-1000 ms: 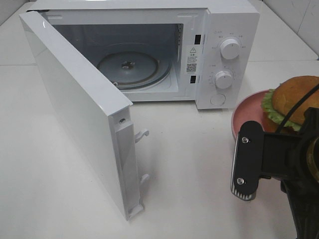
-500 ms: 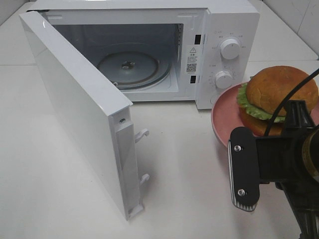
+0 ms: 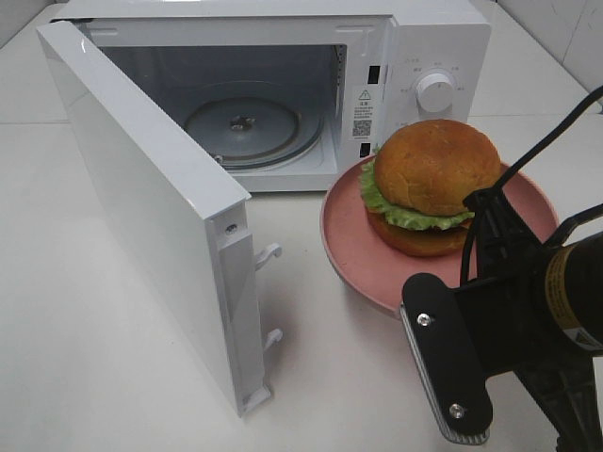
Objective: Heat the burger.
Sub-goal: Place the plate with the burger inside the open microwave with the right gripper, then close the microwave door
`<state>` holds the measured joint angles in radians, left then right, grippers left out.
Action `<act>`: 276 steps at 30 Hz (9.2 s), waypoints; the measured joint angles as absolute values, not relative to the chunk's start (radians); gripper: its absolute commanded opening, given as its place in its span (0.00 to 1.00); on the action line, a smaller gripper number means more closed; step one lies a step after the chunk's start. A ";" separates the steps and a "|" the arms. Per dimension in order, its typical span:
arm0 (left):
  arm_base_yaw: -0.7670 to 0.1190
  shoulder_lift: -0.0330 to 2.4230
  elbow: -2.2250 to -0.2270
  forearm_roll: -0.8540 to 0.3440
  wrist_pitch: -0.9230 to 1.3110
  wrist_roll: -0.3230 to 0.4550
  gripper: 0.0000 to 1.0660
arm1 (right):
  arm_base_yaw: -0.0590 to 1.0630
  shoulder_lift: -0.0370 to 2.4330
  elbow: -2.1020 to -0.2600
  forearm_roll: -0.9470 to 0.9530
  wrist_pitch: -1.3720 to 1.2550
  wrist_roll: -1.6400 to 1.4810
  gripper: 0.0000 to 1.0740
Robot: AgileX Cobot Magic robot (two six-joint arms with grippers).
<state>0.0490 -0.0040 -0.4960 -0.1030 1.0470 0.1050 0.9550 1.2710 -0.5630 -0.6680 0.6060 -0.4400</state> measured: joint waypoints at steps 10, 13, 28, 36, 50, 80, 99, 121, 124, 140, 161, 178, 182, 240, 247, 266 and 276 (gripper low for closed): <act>0.049 -0.004 -0.496 -0.103 1.047 0.105 0.95 | 0.833 1.271 -0.562 -0.519 0.478 -0.766 0.02; 0.049 -0.004 -0.496 -0.103 1.047 0.105 0.95 | 0.820 1.271 -0.562 -0.499 0.471 -0.808 0.02; 0.049 -0.004 -0.496 -0.103 1.047 0.105 0.95 | 0.666 1.274 -0.560 -0.274 0.424 -1.286 0.02; 0.049 -0.004 -0.496 -0.103 1.047 0.105 0.95 | 0.618 1.274 -0.560 -0.121 0.424 -1.516 0.02; 0.049 -0.004 -0.496 -0.103 1.047 0.105 0.95 | 0.617 1.350 -0.642 -0.043 0.403 -1.589 0.02; 0.049 -0.004 -0.496 -0.103 1.047 0.105 0.95 | 0.617 1.640 -0.920 0.167 0.398 -1.817 0.03; 0.049 -0.004 -0.496 -0.103 1.047 0.105 0.95 | 0.617 1.830 -1.112 0.211 0.412 -1.823 0.03; 0.049 -0.004 -0.496 -0.103 1.047 0.105 0.95 | 0.617 2.028 -1.355 0.149 0.424 -1.736 0.05; 0.049 -0.004 -0.496 -0.103 1.047 0.105 0.95 | 0.617 2.051 -1.392 0.139 0.431 -1.711 0.05; 0.049 -0.004 -0.496 -0.103 1.047 0.105 0.95 | 0.617 2.191 -1.637 -0.007 0.498 -1.504 0.06; 0.049 -0.004 -0.496 -0.103 1.047 0.105 0.95 | 0.606 2.319 -1.820 -0.095 0.530 -1.347 0.13; 0.049 -0.004 -0.496 -0.103 1.047 0.105 0.95 | 0.606 2.293 -1.799 -0.094 0.490 -1.292 0.43; 0.049 -0.004 -0.496 -0.103 1.047 0.105 0.95 | 0.606 2.242 -1.707 -0.087 0.453 -1.292 0.46; 0.049 -0.004 -0.496 -0.103 1.047 0.105 0.95 | 0.524 1.298 -0.975 -0.088 0.875 -0.070 0.71; 0.049 -0.004 -0.496 -0.103 1.047 0.105 0.95 | 0.524 1.110 -0.973 -0.103 1.087 0.007 0.71; 0.049 -0.004 -0.496 -0.103 1.047 0.105 0.95 | 0.524 0.735 -0.894 -0.112 1.217 0.095 0.71; 0.049 -0.004 -0.496 -0.103 1.047 0.105 0.95 | 0.331 0.413 -0.712 -0.139 1.175 0.099 0.71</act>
